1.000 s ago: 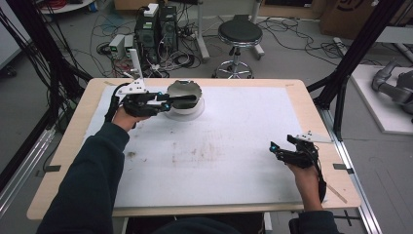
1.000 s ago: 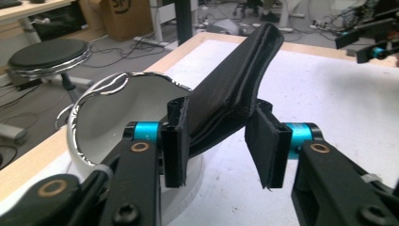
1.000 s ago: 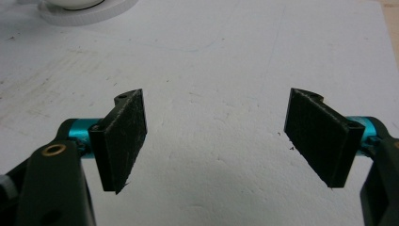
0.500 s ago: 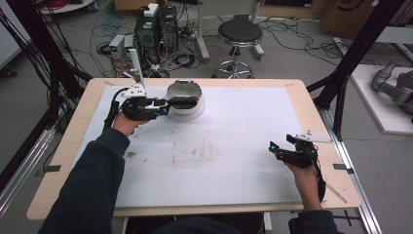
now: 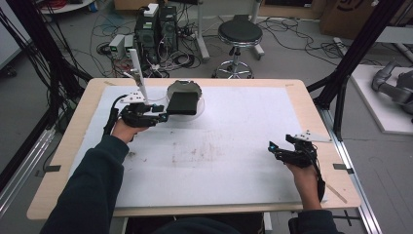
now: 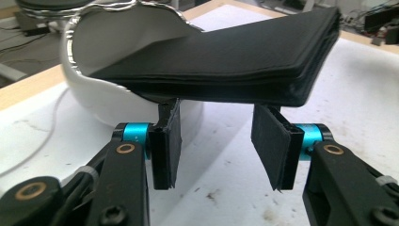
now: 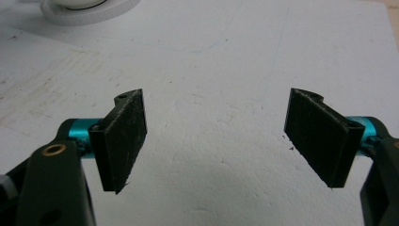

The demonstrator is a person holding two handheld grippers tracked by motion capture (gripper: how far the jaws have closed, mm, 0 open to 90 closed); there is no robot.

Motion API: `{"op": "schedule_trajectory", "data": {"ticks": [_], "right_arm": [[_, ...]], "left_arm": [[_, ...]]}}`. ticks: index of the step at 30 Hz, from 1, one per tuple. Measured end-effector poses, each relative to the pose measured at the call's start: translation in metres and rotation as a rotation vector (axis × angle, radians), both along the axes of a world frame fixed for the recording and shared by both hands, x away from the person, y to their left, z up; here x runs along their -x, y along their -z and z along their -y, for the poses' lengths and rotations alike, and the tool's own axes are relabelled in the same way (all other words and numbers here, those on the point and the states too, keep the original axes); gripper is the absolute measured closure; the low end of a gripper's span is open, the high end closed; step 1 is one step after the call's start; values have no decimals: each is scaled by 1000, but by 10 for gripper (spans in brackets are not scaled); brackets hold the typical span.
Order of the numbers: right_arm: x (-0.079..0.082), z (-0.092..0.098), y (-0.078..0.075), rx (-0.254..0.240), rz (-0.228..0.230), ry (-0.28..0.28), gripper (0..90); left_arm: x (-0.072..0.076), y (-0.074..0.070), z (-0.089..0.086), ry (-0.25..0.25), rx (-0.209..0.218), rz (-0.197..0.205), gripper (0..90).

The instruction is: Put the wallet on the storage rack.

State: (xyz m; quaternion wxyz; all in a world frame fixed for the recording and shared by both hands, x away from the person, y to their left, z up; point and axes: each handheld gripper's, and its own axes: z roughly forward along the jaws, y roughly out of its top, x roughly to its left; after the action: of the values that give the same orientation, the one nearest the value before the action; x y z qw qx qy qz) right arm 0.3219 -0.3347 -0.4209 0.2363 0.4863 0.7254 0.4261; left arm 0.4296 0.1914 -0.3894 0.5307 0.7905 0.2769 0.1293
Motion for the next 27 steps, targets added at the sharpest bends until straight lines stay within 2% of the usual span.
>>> {"op": "schedule_trajectory", "data": {"ticks": [6,12,18,20,22,27], "right_arm": [[0,0,0,1,-1,-3,217],[-1,-1,0,5,5,-7,217],[-1,-1,0,3,5,-5,217],[-1,-1,0,6,1,-6,217],[-1,-1,0,6,1,-4,217],[-1,0,0,3,0,-3,217]], "left_arm": [[1,-2,0,-10,42,-4,526],[9,-9,3,23,77,12,494],[11,-12,4,32,121,1,492],[11,-11,4,26,100,11,533],[9,-8,5,-4,58,11,546],[9,-7,7,-7,69,7,522]]}}
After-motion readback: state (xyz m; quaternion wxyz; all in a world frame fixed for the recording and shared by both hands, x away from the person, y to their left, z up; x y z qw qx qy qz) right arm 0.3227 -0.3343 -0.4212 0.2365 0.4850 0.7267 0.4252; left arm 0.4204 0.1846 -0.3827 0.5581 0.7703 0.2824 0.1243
